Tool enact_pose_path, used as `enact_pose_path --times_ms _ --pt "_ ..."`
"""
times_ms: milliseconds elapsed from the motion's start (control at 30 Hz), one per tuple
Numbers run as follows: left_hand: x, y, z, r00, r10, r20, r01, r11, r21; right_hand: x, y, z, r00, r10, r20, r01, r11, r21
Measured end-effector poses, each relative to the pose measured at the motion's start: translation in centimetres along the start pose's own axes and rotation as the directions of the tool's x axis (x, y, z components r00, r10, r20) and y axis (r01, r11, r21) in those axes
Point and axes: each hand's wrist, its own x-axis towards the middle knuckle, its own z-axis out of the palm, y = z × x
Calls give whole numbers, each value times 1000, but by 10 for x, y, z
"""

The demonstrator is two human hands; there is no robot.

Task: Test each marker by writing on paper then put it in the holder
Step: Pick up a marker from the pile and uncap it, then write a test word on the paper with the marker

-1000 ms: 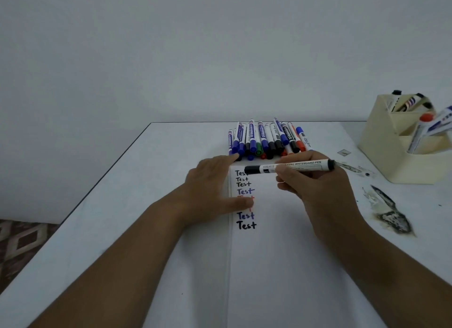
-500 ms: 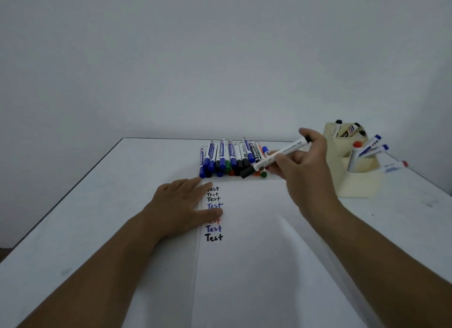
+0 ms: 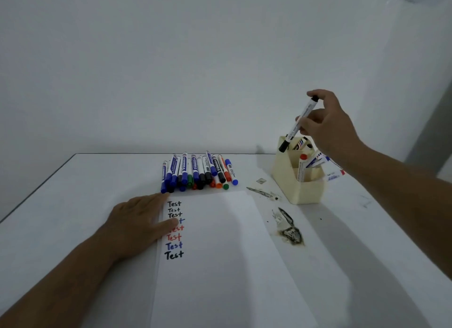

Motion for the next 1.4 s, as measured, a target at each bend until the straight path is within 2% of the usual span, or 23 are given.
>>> enact_pose_path --times_ms 233,367,600,733,833,967,1033,1100,1200,1267,1400 --pt "0 0 0 1000 -1 -3 1 1000 -16 31 17 -13 998 -45 -51 34 979 -199" --pt "1 -1 2 1000 -6 -5 6 1000 -30 44 33 -8 999 -11 -40 -1 960 -280" --pt "2 -2 1 1000 -8 -2 8 1000 -26 48 47 20 976 137 171 -48 894 -446" --pt "2 -2 1 1000 -11 5 11 1000 -20 48 51 24 959 171 228 -34 862 -505" --pt "3 -3 2 1000 -14 -2 14 1000 -19 47 44 23 967 155 203 -45 886 -462" --pt "3 -2 2 1000 -11 -9 11 1000 -26 33 11 30 989 -40 142 94 914 -394" --pt "3 -1 2 1000 -10 -9 10 1000 -27 16 -15 42 977 -155 145 194 932 -307" --pt "2 -1 1 1000 -4 -11 4 1000 -28 -9 -42 59 961 -187 206 221 962 -159" --pt "0 1 -2 1000 2 5 -2 1000 -24 -60 -67 91 926 -130 354 116 991 60" --pt "-2 4 -5 1000 -9 25 10 1000 -21 -92 -68 114 919 -84 385 17 984 176" --pt "-3 4 -8 999 -30 22 31 999 -42 -134 -44 151 872 139 469 -277 931 238"
